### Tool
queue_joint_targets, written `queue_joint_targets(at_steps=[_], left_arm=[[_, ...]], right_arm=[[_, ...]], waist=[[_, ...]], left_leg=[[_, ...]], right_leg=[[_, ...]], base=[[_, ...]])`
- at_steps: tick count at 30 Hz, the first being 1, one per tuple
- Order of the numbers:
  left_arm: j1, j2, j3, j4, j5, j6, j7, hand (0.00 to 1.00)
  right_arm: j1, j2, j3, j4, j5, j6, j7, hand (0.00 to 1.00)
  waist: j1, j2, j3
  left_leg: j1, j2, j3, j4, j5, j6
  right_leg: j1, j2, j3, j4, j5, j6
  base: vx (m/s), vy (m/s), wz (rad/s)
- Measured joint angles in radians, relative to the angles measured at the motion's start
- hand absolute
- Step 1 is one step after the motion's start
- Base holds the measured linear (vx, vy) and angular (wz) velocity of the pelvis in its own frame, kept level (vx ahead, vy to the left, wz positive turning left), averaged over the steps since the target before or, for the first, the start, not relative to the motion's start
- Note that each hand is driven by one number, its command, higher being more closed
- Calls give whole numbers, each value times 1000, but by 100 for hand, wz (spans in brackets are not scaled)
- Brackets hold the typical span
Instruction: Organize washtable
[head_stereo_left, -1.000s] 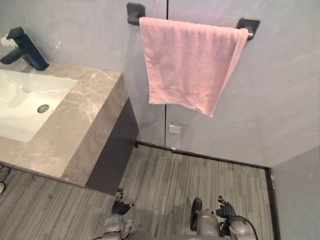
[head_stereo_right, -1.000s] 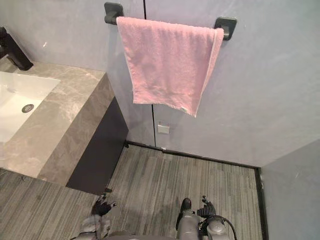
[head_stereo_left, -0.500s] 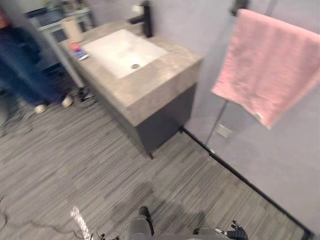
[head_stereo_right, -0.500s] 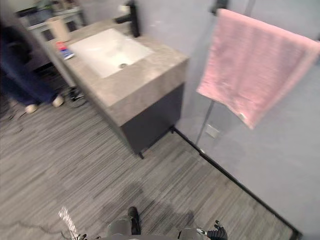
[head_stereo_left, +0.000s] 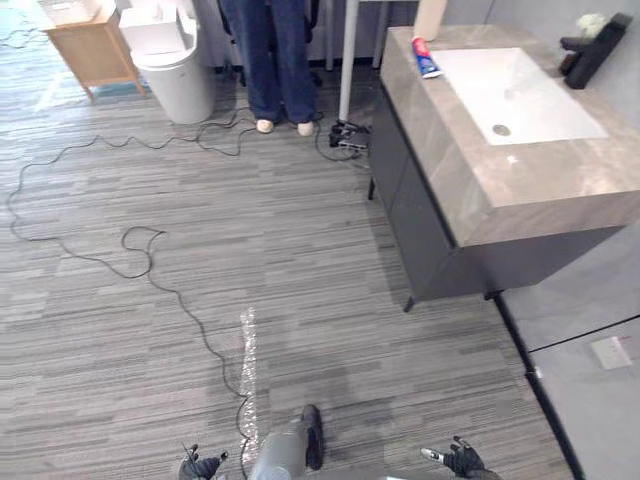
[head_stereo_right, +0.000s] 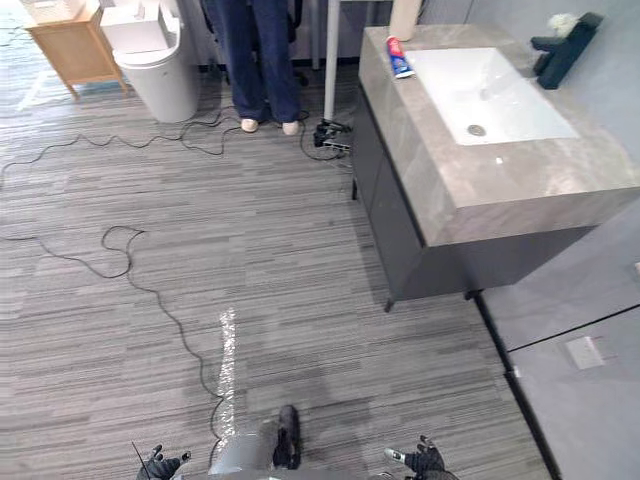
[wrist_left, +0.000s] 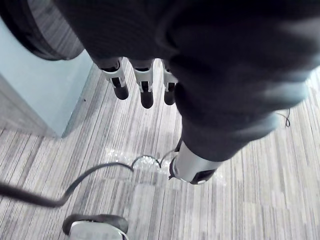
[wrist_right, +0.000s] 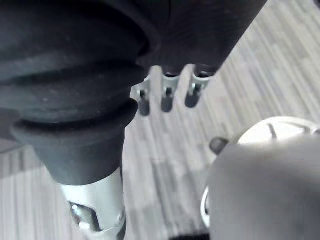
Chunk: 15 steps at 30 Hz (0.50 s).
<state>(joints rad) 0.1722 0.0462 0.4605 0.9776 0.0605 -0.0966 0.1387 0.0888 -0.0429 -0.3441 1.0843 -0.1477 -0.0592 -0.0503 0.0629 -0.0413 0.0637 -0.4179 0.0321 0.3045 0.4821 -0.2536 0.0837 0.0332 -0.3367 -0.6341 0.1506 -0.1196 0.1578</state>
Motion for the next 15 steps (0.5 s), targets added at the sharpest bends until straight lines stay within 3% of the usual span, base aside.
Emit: queue_joint_targets(at_steps=[1,2,3,4,5,6,8,9,10,12,13,14,15], left_arm=[[13,-4,-11,9,2,0,0,0],[41,-12,-32,30,12,2,-2,0],[52,-10,-44,37,18,3,-3,0],[57,5,-62,38,40,5,-5,0],[60,12,-63,38,48,5,-5,0],[64,25,-57,38,74,5,-7,0],[54,29,-52,37,91,8,-7,0],[25,30,-47,35,111,11,-10,0],[11,25,-48,35,112,13,-10,0],[-35,-5,-49,34,139,13,-18,0],[-48,-16,-47,27,155,11,-30,0],[-61,-26,-43,18,164,11,-32,0],[-63,-33,-39,9,171,10,-33,0]], right_arm=[[10,-1,-5,4,41,-1,7,0],[27,-27,-11,-27,68,-5,8,0],[36,-31,-12,-36,68,-6,6,0],[44,-19,-18,-27,73,-6,6,0],[46,-9,-21,-25,77,-7,7,0],[47,5,-22,-32,81,-23,9,0],[61,23,-25,-58,81,-28,8,0],[91,44,-30,-99,80,-30,6,0],[103,50,-31,-109,80,-31,5,0],[144,55,-31,-117,77,-21,7,0],[167,56,-31,-118,77,-15,7,0],[190,62,-21,-117,76,-7,7,0],[208,67,-13,-117,76,-5,8,0]], waist=[[7,24,1],[-6,35,14],[-21,38,18],[-40,28,23],[-47,23,24],[-65,23,25],[-81,15,32],[-100,9,46],[-105,7,53],[-106,10,60],[-107,27,58],[-119,25,56],[-125,18,50]], left_leg=[[15,9,33,124,-56,37],[93,-27,1,86,-101,48],[137,-64,-25,59,-105,52],[207,-108,-56,-14,-103,58],[241,-121,-72,-57,-100,60],[329,-132,-92,-169,-84,45],[373,-135,-81,-213,-87,45],[426,-139,-64,-247,-85,38],[446,-149,-75,-259,-87,42],[529,-185,-128,-315,-87,49],[590,-191,-164,-346,-96,31],[618,-204,-179,-314,-98,29],[622,-216,-182,-275,-100,26]], right_leg=[[16,-47,-6,107,-44,-48],[-30,-106,103,351,-84,-225],[-86,-120,232,469,-79,-257],[-177,-61,442,665,-121,-172],[-222,-21,484,733,-146,-146],[-341,100,496,796,-184,-120],[-408,153,458,772,-190,-119],[-474,205,401,682,-183,-109],[-493,227,381,638,-175,-100],[-535,291,347,490,-138,-133],[-547,343,315,426,-103,-192],[-547,382,269,399,-62,-278],[-540,401,244,390,-41,-331]], base=[[137,371,68],[145,421,75],[220,422,103],[205,300,90],[383,322,110],[318,215,78],[362,167,77],[427,128,84],[547,181,96],[492,182,76],[696,240,92],[918,299,87],[1015,293,72]])
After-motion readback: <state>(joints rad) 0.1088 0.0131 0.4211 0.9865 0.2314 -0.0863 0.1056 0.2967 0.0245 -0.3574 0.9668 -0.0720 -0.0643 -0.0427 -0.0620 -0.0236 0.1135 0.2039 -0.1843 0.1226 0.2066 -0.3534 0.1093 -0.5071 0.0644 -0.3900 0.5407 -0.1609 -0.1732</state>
